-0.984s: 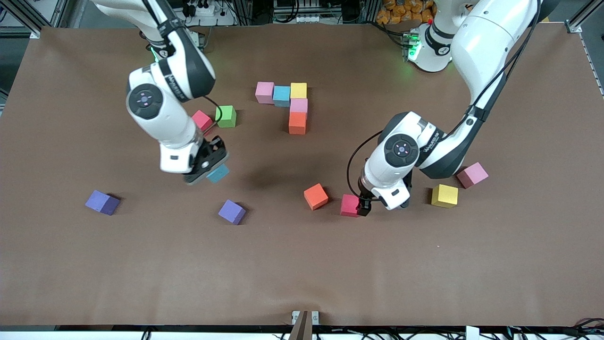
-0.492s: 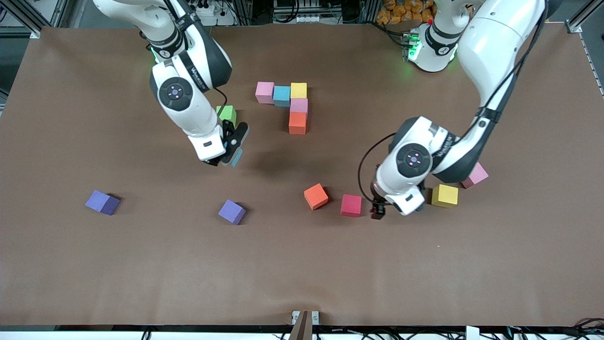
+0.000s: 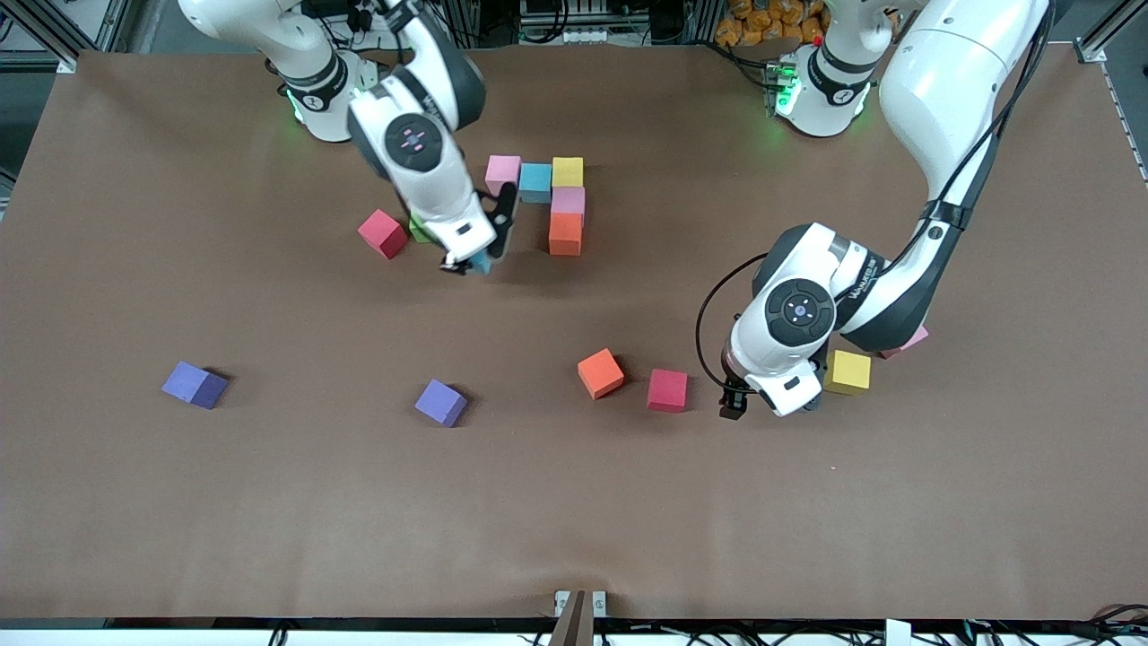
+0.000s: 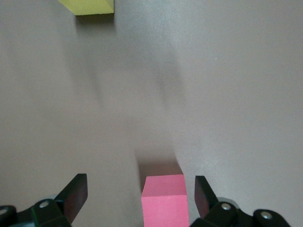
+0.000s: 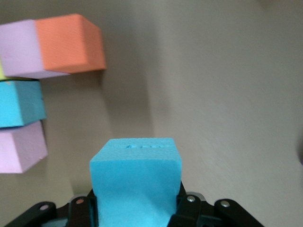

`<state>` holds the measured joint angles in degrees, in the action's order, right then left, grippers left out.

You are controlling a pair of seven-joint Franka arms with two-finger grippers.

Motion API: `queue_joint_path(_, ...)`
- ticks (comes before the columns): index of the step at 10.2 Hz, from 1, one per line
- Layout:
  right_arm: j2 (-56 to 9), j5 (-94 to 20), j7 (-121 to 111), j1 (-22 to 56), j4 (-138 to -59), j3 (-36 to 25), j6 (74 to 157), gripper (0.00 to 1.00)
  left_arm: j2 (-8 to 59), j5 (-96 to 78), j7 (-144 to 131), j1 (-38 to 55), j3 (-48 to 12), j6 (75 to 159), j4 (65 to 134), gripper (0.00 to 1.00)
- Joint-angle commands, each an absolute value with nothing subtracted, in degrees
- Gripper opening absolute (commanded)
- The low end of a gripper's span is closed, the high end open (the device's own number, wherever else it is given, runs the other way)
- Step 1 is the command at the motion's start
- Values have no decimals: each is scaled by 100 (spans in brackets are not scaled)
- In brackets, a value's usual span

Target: Form number 2 with 11 blocks

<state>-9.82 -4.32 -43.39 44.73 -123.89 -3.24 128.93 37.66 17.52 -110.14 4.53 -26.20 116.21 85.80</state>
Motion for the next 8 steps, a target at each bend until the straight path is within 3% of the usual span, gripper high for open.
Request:
queue_joint_path(1, -1203, -413, -4377, 4982, -12472, -378, 13287, 25, 3981, 1811, -11073, 483, -2610, 11522, 8350, 100)
queue_joint_path(8, -1520, -431, -4359, 5493, -12630, -378, 13702, 25, 4061, 1820, -11110, 414, -2610, 11566, 8341, 100)
